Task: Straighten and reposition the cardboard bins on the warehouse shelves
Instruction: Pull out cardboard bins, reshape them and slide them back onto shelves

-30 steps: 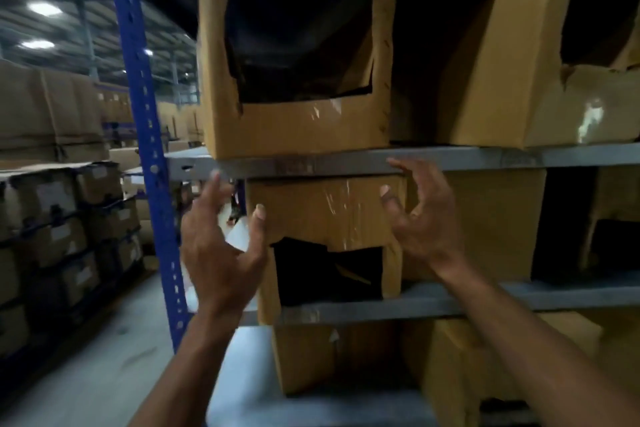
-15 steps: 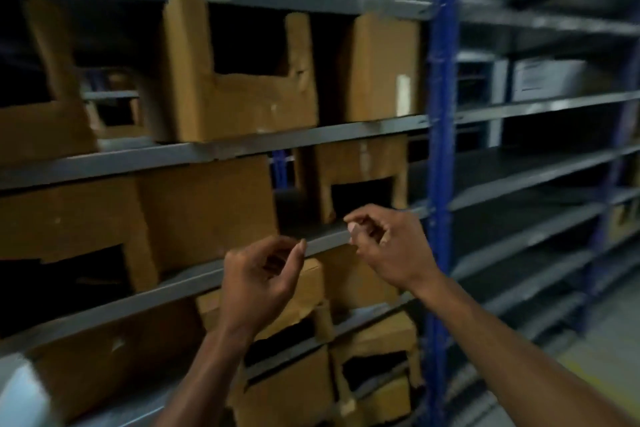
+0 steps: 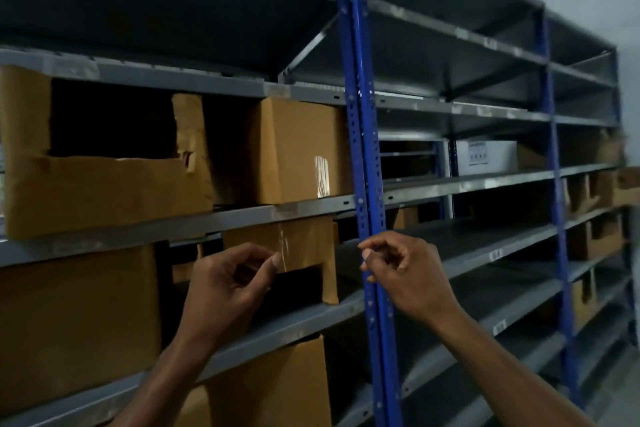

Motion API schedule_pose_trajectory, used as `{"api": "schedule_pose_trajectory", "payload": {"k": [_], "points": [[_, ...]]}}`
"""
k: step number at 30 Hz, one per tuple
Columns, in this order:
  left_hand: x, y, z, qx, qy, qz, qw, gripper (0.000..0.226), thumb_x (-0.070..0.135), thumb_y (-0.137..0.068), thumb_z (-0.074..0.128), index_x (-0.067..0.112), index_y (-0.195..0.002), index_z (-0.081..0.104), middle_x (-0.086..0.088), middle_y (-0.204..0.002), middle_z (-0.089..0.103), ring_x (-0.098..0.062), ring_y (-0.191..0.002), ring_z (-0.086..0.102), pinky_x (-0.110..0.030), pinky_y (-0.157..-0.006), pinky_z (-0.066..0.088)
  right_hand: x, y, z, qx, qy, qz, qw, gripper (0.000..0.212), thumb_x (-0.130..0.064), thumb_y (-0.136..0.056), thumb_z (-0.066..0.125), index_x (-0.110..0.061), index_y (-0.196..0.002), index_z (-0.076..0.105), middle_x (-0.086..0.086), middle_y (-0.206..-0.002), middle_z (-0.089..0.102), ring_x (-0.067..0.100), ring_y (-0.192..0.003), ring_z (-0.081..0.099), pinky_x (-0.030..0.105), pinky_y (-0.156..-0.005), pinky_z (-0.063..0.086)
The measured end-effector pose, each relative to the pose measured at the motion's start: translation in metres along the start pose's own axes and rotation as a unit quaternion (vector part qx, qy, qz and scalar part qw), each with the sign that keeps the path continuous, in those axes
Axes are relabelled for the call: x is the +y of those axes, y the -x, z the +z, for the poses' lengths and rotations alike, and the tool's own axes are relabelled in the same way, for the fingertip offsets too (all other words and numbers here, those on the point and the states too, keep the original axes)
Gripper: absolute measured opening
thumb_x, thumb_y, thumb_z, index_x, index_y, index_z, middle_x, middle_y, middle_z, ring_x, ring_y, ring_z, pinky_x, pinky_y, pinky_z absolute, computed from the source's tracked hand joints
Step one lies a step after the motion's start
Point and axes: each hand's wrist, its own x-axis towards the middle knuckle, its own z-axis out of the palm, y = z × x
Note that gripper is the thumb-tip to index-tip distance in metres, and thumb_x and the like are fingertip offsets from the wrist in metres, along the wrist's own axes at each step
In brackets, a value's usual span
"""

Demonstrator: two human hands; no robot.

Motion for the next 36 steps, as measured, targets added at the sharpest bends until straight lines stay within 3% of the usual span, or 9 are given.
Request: {"api": "schedule_pose_trajectory", "payload": {"k": [5,10,16,19,24,27,29,32,36], "points": [[-0.036,-0.060,0.049,0.051,-0.068,-0.031,0.996,0.016,0.045,-0.091,0.074,0.034,-0.103,0.076,0.020,-0.088,0.075,0.001,-0.081,0.073,-0.034,-0.068,0.065,0.053,-0.066,0.004,-0.048,0.016,-0.005,0.999,0.014,-0.025,-0.098,0.067,-0.032,-0.109,0.070,-0.012,-0.090,0.073,-0.003,-0.086,0.071,0.027,-0.081,0.062],[-0.071,-0.131,0.102,0.075,-0.219,-0.072,0.970,0.075,0.078,-0.088,0.061,0.026,-0.142,0.057,0.000,-0.132,0.069,-0.017,-0.116,0.066,-0.046,-0.089,0.060,0.097,-0.138,0.017,-0.058,0.016,-0.024,0.998,0.016,-0.028,-0.097,0.069,-0.031,-0.112,0.071,-0.015,-0.099,0.071,-0.006,-0.095,0.067,0.016,-0.084,0.055],[-0.128,-0.184,0.133,0.044,-0.345,-0.222,0.911,0.130,0.107,-0.073,0.017,0.016,-0.166,0.021,-0.015,-0.157,0.051,-0.037,-0.148,0.044,-0.066,-0.127,0.018,0.148,-0.212,0.046,-0.079,-0.003,-0.053,0.995,0.020,-0.031,-0.099,0.067,-0.031,-0.118,0.070,-0.020,-0.108,0.067,-0.005,-0.099,0.063,0.017,-0.090,0.053],[-0.143,-0.181,0.143,0.045,-0.418,-0.269,0.866,0.125,0.105,-0.073,0.002,0.019,-0.157,0.037,-0.009,-0.141,0.066,-0.032,-0.142,0.053,-0.064,-0.129,0.004,0.174,-0.239,0.059,-0.091,-0.032,-0.042,0.994,0.025,-0.030,-0.097,0.066,-0.030,-0.123,0.067,-0.017,-0.112,0.065,-0.002,-0.100,0.061,0.022,-0.089,0.054],[-0.146,-0.169,0.142,0.099,-0.417,-0.249,0.869,0.085,0.089,-0.093,0.014,0.024,-0.116,0.063,-0.004,-0.103,0.074,-0.028,-0.114,0.067,-0.057,-0.125,0.028,0.199,-0.267,0.079,-0.107,-0.076,-0.043,0.990,0.031,-0.029,-0.095,0.069,-0.032,-0.126,0.065,-0.010,-0.119,0.067,0.004,-0.104,0.064,0.028,-0.086,0.057],[-0.141,-0.164,0.134,0.147,-0.392,-0.249,0.873,0.075,0.082,-0.092,0.026,0.022,-0.122,0.060,-0.003,-0.100,0.066,-0.027,-0.098,0.065,-0.052,-0.087,0.058,0.200,-0.276,0.087,-0.080,-0.093,-0.047,0.991,0.037,-0.030,-0.096,0.069,-0.035,-0.132,0.060,-0.005,-0.133,0.062,0.007,-0.112,0.061,0.030,-0.089,0.055],[-0.141,-0.161,0.128,0.186,-0.403,-0.240,0.863,0.064,0.073,-0.096,0.037,0.022,-0.128,0.058,-0.002,-0.097,0.067,-0.021,-0.083,0.066,-0.045,-0.067,0.060,0.199,-0.279,0.090,-0.062,-0.086,-0.049,0.993,0.049,-0.030,-0.096,0.069,-0.032,-0.142,0.053,-0.003,-0.145,0.055,0.012,-0.125,0.057,0.032,-0.097,0.052],[-0.143,-0.156,0.114,0.223,-0.420,-0.239,0.847,0.037,0.042,-0.106,0.057,0.018,-0.134,0.060,-0.007,-0.098,0.072,-0.022,-0.078,0.067,-0.044,-0.061,0.060,0.194,-0.283,0.090,-0.056,-0.077,-0.033,0.995,0.069,-0.032,-0.097,0.068,-0.027,-0.158,0.034,0.003,-0.154,0.049,0.019,-0.134,0.054,0.039,-0.104,0.049],[-0.137,-0.161,0.107,0.194,-0.439,-0.262,0.837,0.045,0.044,-0.105,0.060,0.016,-0.140,0.059,-0.009,-0.111,0.074,-0.022,-0.087,0.066,-0.034,-0.063,0.051,0.176,-0.291,0.095,-0.118,-0.050,0.012,0.992,0.093,-0.042,-0.099,0.063,-0.021,-0.166,0.001,0.011,-0.157,0.046,0.030,-0.136,0.053,0.045,-0.105,0.047]]}}
